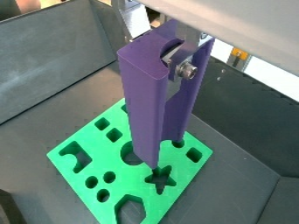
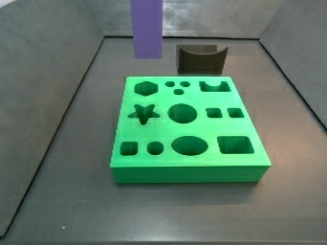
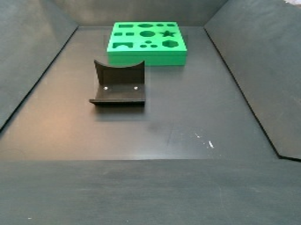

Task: Insert the arch object.

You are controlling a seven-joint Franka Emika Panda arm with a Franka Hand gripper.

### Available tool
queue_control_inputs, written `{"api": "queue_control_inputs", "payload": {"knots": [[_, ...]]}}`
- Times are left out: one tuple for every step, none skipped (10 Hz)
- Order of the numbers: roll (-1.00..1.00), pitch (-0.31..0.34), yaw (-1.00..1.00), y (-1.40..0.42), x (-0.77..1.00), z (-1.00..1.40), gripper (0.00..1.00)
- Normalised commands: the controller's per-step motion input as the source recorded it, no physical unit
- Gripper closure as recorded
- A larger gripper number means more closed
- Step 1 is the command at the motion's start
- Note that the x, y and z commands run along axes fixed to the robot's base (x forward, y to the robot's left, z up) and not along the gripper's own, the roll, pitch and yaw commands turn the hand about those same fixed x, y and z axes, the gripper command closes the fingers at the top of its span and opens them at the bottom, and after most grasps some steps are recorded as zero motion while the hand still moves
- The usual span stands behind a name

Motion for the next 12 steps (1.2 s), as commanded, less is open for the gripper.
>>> {"api": "queue_control_inputs", "payload": {"knots": [[0.15,0.006,-0.85,0.01,0.06,-0.37,1.0],[0.03,-0.01,-1.0,0.0,0.0,-0.22,1.0],[0.01,-0.003,-1.0,0.0,0.0,-0.21,1.0],[0.01,0.0,-1.0,0.0,0.0,-0.21,1.0],[0.01,0.0,-1.0,0.01,0.05,-0.17,1.0],[0.03,0.0,-0.94,0.08,0.17,-0.18,1.0],[0.05,0.0,-0.92,0.1,0.19,-0.22,1.0],[0.06,0.0,-0.91,0.1,0.18,-0.23,1.0],[0.05,0.0,-0.91,0.1,0.18,-0.22,1.0],[0.05,0.0,-0.92,0.1,0.18,-0.22,1.0],[0.05,0.0,-0.91,0.1,0.18,-0.22,1.0],[0.06,0.0,-0.91,0.1,0.18,-0.23,1.0]]}}
